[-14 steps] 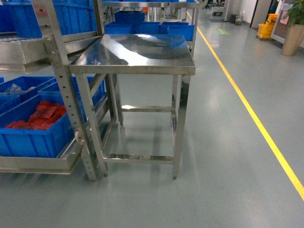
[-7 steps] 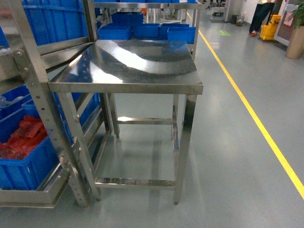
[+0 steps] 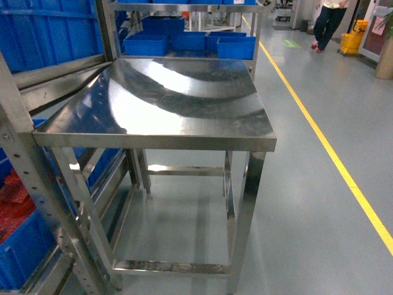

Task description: Pick blue part to blue bin on bottom shelf

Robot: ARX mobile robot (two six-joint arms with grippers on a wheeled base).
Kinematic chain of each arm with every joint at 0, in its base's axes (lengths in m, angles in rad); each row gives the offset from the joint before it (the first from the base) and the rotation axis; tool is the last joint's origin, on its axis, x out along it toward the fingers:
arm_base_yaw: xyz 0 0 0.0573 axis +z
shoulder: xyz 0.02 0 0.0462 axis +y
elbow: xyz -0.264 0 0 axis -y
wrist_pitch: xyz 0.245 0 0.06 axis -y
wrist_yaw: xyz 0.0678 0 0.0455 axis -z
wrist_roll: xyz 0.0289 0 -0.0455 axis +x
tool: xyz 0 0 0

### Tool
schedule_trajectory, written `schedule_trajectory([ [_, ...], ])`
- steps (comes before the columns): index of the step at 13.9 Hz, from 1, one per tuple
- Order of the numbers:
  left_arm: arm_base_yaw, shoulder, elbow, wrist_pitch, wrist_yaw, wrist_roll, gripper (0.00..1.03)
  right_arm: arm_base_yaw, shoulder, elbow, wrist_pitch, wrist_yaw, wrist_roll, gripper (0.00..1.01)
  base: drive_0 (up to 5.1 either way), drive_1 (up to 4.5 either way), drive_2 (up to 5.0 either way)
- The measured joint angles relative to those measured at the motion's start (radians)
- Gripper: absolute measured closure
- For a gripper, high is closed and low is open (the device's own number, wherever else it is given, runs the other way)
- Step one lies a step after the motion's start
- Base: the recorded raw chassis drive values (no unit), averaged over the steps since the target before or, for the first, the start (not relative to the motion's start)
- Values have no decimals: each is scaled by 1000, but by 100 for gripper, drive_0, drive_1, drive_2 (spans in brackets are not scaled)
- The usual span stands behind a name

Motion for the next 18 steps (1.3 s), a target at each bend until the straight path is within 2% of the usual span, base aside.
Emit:
schedule_trajectory([
  [1,0,0,0,-2,-1,0,59,0,0,0,-4,0,0,3,5,438,-429],
  [5,0,6,-1,-3,0,0,59,0,0,0,-1,0,0,3,0,0,0],
  [18,0,0,-1,-1,0,0,59,0,0,0,-2,0,0,3,-497,238,252],
])
